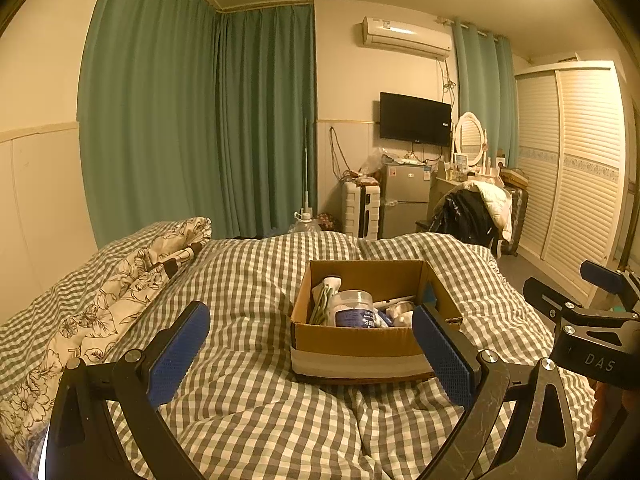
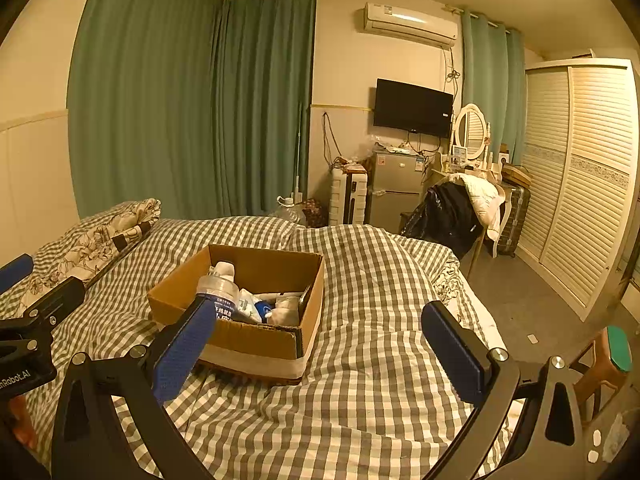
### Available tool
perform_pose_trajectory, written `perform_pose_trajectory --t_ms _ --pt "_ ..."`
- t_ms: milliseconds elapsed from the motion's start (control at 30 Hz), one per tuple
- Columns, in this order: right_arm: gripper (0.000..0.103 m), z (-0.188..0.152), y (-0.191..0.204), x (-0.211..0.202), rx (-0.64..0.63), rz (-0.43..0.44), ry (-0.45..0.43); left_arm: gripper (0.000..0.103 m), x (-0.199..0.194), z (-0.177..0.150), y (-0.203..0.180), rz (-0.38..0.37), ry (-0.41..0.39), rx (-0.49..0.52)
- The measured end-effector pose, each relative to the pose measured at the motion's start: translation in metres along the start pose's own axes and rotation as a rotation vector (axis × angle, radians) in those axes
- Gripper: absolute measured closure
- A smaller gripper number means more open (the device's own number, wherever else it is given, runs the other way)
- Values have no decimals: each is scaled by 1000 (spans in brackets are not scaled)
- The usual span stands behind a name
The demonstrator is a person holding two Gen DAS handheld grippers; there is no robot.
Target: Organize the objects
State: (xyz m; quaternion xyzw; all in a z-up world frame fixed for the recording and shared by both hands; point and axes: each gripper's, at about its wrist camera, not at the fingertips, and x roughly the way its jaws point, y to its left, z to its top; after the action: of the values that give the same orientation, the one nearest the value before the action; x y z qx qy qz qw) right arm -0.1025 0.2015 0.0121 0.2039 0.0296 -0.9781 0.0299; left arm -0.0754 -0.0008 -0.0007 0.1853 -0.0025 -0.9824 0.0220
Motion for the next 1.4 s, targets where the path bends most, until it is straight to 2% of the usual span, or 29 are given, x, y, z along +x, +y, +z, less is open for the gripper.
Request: perform_pose_trajectory --t_ms 1400 --pt "0 -4 3 7 3 25 54 0 4 -3 -1 14 23 15"
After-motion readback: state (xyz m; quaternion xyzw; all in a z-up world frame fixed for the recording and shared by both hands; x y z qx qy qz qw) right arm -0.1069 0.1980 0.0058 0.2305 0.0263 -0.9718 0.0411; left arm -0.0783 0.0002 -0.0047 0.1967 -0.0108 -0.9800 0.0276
